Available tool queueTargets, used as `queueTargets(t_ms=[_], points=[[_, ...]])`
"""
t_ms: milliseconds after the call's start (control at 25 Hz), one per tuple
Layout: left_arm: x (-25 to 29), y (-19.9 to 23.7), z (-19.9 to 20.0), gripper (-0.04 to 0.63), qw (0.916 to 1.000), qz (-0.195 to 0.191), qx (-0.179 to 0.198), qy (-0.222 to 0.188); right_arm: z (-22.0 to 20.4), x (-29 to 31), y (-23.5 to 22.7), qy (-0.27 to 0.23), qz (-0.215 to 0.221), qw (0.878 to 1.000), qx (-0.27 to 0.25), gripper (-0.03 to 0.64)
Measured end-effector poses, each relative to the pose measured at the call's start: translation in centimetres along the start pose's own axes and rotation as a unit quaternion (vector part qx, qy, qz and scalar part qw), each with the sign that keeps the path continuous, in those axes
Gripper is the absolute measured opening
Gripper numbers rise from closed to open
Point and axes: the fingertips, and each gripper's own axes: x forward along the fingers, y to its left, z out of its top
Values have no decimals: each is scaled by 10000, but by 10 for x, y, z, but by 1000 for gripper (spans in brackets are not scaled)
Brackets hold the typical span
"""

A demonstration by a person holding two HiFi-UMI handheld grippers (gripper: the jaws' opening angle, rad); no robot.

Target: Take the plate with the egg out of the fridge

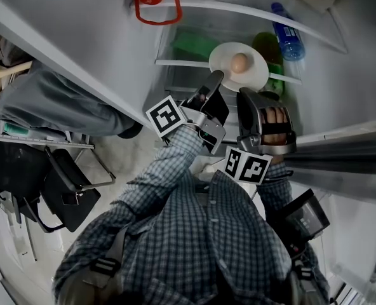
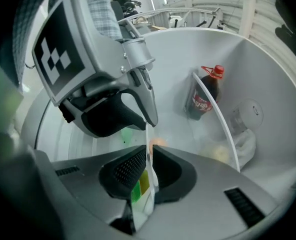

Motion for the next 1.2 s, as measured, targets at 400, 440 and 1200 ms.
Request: queueTargets(t_ms=[400,440,1200], points=[[-2,5,3,69,9999,-33,-115,-53,-29,-20,-29,-513,373,8528,5184,23],[-3,4,4,69,9999,-54,-126,-67,-37,-20,-28,-524,429,8180,5712,23],[-14,3,5,63,9994,-253,-242,-19,-66,6,-20,-1341,1327,3282,9256,71]])
